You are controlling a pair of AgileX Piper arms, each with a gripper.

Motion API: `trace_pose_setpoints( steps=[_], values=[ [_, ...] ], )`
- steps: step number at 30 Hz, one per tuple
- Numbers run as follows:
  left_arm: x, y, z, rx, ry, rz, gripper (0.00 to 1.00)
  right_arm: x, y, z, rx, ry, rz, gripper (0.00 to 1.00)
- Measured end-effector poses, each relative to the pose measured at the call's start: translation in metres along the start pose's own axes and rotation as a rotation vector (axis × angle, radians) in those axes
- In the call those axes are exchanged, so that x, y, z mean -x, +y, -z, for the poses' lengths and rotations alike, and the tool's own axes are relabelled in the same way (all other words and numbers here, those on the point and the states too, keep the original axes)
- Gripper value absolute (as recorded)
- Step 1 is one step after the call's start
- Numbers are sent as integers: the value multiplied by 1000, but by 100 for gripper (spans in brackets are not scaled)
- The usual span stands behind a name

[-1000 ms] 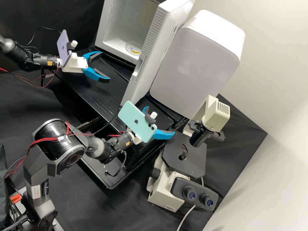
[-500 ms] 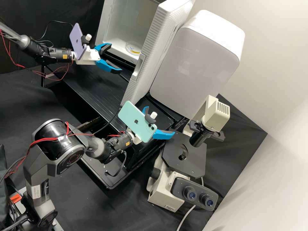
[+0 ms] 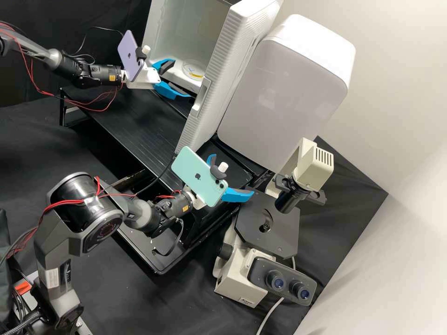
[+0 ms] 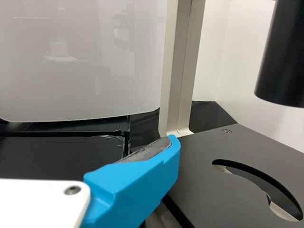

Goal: Take the petri dish out of the incubator

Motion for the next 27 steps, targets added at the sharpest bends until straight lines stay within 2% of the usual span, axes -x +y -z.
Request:
trace_pose_setpoints(
  steps=[4,7,12,18,27],
  values=[
    [-11,-2,2,65,-15,0,100,0,0,0,0,0,0,100],
    [-17,-2,2,80,-20,-5,100,0,0,0,0,0,0,100],
    [-25,-2,5,76,-16,-11,100,0,0,0,0,0,0,100],
    [-42,-4,12,51,0,2,100,0,0,0,0,0,0,100],
    [-45,-2,22,54,22,-9,100,0,0,0,0,0,0,100]
  ],
)
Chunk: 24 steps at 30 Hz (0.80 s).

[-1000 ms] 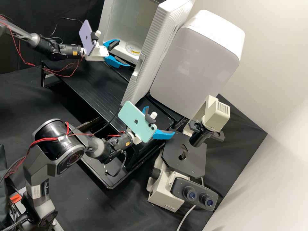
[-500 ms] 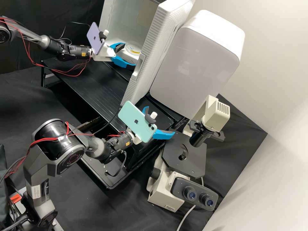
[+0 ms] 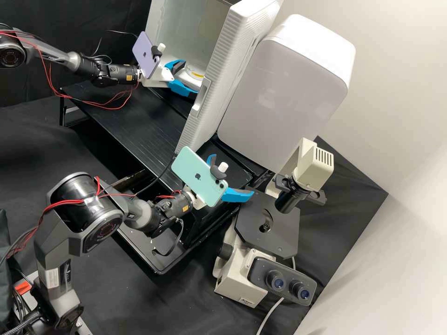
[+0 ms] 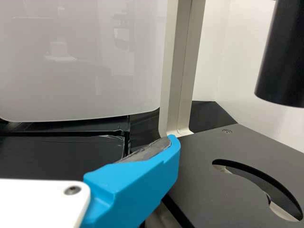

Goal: Take the petri dish out of the incubator

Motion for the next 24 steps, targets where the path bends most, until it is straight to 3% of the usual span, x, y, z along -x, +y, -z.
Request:
trace_pose_setpoints(
  steps=[13,21,24],
  values=[
    [4,0,17,41,64,-13,100,0,0,0,0,0,0,100],
    [-2,14,22,40,134,-36,100,0,0,0,0,0,0,100],
    [-7,14,26,45,157,-37,100,0,0,0,0,0,0,100]
  ],
)
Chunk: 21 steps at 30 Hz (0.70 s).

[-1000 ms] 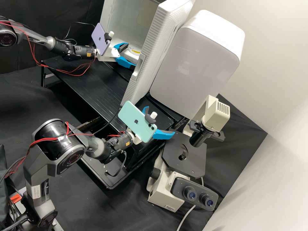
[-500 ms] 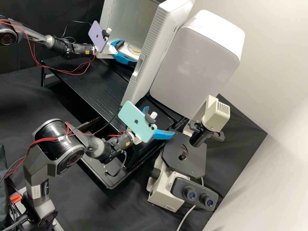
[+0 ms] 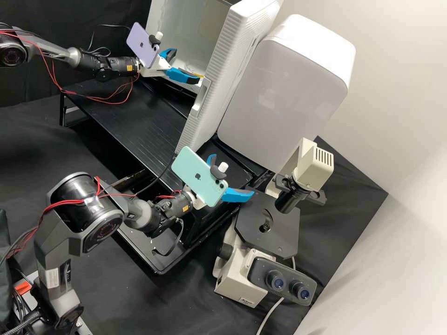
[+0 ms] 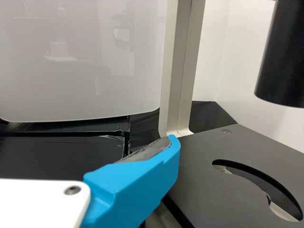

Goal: Take the petri dish out of the incubator

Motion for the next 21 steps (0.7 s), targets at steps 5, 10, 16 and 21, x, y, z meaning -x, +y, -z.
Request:
trace_pose_setpoints(
  steps=[5,10,16,21],
  values=[
    [-6,-6,4,-14,27,15,100,0,0,0,0,0,0,100],
    [-9,-3,4,-47,34,25,100,0,0,0,0,0,0,100],
    [-15,2,1,-90,10,20,100,0,0,0,0,0,0,100],
    [-21,-4,-2,-106,-32,76,100,0,0,0,0,0,0,100]
  ],
)
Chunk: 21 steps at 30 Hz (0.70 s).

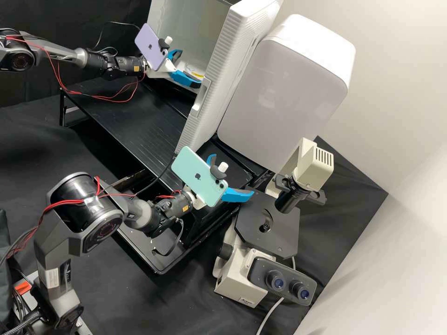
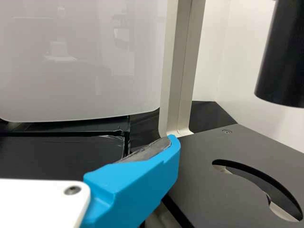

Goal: Take the petri dish out of the incubator

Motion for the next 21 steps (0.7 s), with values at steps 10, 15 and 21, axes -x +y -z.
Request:
trace_pose_setpoints(
  steps=[10,15,21],
  values=[
    [-7,3,-3,55,-39,5,100,0,0,0,0,0,0,100],
    [-7,3,-3,64,-39,4,100,0,0,0,0,0,0,100],
    [-7,5,-2,87,-38,0,100,0,0,0,0,0,0,100]
  ],
)
